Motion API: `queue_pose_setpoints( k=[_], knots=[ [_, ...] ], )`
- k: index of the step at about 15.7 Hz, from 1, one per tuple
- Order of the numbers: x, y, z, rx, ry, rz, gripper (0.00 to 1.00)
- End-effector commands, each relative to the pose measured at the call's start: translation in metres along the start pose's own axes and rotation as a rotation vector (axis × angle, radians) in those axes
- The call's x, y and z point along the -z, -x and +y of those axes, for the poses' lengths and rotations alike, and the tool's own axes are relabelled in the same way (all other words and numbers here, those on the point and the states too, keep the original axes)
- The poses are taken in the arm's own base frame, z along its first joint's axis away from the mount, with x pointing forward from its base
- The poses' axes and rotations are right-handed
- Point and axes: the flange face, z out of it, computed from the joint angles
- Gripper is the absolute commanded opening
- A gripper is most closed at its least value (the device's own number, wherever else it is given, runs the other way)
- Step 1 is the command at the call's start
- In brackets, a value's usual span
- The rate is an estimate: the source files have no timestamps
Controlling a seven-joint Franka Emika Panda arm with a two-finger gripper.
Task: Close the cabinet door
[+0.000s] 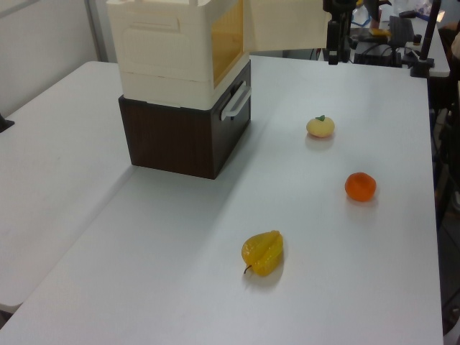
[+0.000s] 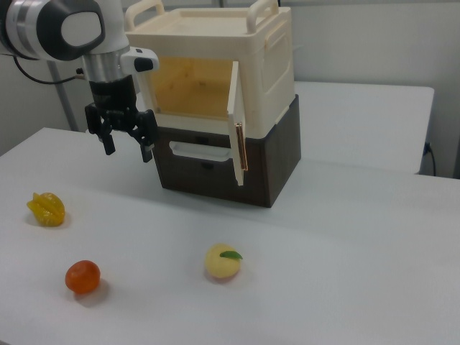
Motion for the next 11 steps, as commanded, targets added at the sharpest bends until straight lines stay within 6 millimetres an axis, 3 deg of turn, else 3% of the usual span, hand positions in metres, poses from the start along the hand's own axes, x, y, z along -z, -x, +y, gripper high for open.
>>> queue_pose_setpoints(
  k=[1, 11],
  knots=[
    [-0.0002, 0.0062, 0.0024, 0.005, 0.028, 0.022, 1.00],
    [0.0006, 0.0021, 0.0020, 0.011, 0.055, 0.023, 1.00]
  ],
)
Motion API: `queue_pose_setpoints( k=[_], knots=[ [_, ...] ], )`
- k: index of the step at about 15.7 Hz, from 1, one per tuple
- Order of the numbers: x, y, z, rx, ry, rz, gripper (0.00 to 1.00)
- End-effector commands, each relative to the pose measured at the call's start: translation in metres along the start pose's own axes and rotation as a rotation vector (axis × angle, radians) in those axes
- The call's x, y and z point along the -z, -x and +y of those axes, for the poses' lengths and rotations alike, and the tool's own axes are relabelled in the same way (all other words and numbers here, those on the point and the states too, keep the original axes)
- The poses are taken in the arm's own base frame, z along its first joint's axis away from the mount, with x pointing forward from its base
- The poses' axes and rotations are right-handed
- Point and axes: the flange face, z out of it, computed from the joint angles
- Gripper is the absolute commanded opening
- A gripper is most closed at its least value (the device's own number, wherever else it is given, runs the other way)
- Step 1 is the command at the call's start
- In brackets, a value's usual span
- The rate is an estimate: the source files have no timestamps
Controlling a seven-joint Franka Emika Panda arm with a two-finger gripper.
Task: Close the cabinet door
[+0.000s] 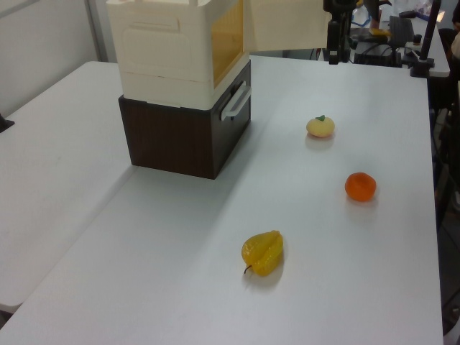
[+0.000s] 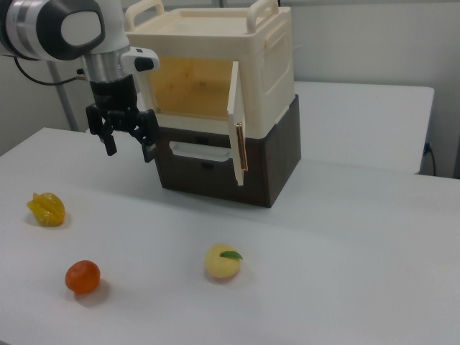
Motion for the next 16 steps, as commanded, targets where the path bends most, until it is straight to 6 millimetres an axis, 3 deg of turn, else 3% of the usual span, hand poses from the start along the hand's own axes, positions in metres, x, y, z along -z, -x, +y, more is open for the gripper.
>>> queue_pose_setpoints(
  k=[1, 3, 5, 9, 11, 12, 16],
  knots=[
    [-0.0003, 0.0016, -0.0011, 0.013, 0.041, 0.021, 1.00],
    [0.0005, 0.0021, -0.0003, 0.012, 0.041, 0.022, 1.00],
    [-0.0003, 0.0016, -0.0002, 0.013, 0.041, 0.021, 0.88],
    [-0.0003, 0.0018, 0.0014, 0.010, 0.041, 0.021, 0.29],
    [-0.0011, 0.0013, 0.0006, 0.012, 0.041, 0.019, 0.05],
    [-0.0010, 0.0011, 0.0006, 0.012, 0.041, 0.021, 0.01],
    [-0.0024, -0.0011, 0.0007, 0.012, 0.041, 0.018, 0.00]
  ],
)
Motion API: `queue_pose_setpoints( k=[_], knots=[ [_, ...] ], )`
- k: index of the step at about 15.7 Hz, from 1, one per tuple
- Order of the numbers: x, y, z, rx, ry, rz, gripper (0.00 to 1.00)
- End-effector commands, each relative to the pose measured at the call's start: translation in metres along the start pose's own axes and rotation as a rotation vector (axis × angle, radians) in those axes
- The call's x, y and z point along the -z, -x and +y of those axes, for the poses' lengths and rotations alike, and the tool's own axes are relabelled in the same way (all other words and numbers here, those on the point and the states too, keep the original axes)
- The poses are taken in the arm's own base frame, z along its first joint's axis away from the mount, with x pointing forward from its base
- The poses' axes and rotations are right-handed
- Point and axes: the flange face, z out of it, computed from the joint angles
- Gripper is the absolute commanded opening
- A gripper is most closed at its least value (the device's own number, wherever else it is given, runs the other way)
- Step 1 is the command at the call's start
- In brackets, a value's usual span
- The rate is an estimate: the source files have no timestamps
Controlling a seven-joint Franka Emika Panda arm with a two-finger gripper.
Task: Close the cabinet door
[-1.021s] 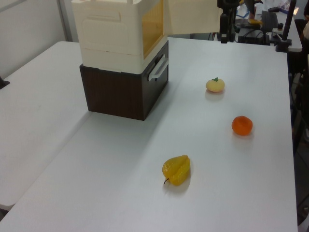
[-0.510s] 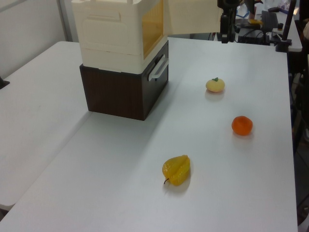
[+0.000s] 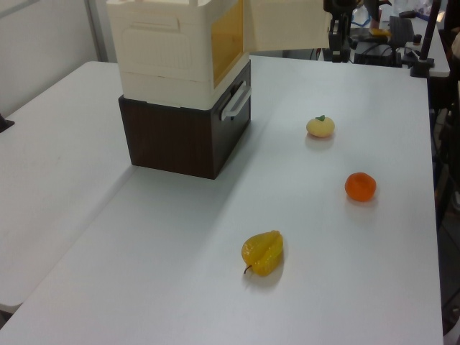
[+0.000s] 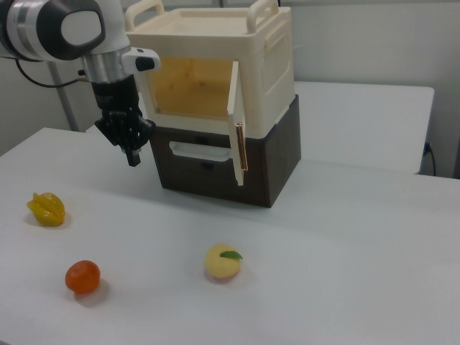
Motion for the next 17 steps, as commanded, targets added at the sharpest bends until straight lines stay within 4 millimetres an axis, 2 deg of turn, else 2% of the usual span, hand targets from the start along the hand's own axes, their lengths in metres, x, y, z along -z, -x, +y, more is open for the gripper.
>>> queue_pose_setpoints(
  k=[1, 5, 8, 13, 17],
  knots=[
    [-0.001, 0.000, 0.000, 0.006, 0.016, 0.022, 0.00],
    [0.005, 0.001, 0.003, 0.004, 0.017, 0.034, 0.00],
    [0.019, -0.006, 0.021, -0.027, 0.017, 0.074, 0.00],
    [0.076, -0.011, 0.042, -0.066, 0.029, 0.222, 0.00],
    [0.110, -0.013, 0.057, -0.103, 0.053, 0.377, 0.00]
  ],
)
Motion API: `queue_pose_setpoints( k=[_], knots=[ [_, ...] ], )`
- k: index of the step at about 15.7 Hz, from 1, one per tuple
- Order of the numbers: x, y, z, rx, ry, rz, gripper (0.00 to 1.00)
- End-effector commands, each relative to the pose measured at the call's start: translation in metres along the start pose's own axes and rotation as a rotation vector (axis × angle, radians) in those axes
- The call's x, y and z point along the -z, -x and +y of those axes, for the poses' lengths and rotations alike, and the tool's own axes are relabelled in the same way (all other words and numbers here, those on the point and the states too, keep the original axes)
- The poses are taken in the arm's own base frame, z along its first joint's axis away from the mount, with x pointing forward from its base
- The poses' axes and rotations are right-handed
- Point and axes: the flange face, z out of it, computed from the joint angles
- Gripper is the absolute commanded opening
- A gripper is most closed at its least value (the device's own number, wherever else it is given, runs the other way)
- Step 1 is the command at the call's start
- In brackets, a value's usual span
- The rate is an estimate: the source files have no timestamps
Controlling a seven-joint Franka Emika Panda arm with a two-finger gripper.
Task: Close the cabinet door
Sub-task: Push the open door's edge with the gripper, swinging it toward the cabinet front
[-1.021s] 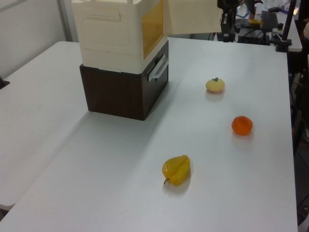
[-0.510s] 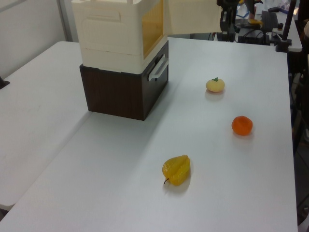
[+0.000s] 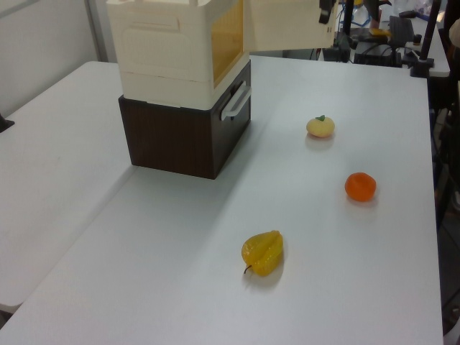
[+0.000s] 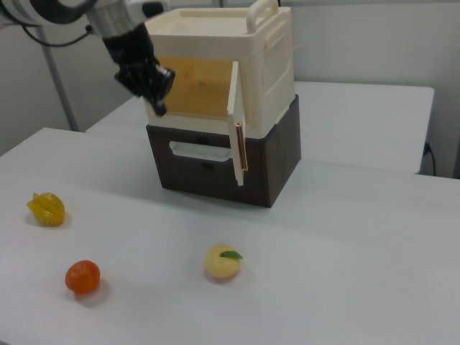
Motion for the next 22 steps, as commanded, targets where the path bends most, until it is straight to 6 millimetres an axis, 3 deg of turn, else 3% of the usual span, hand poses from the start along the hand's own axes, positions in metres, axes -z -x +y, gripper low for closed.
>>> queue_pose_setpoints(
  k=[1, 8, 11, 15, 18, 22],
  knots=[
    [0.028, -0.015, 0.023, -0.041, 0.026, 0.147, 0.00],
    [0.039, -0.020, 0.091, -0.147, 0.084, 0.318, 0.00],
    [0.033, -0.022, 0.114, -0.187, 0.089, 0.355, 0.00],
    [0.009, -0.024, 0.139, -0.217, 0.104, 0.323, 0.00],
    [-0.007, -0.025, 0.145, -0.227, 0.102, 0.295, 0.00],
    [-0.014, -0.028, 0.133, -0.241, 0.042, 0.290, 0.00]
  ],
)
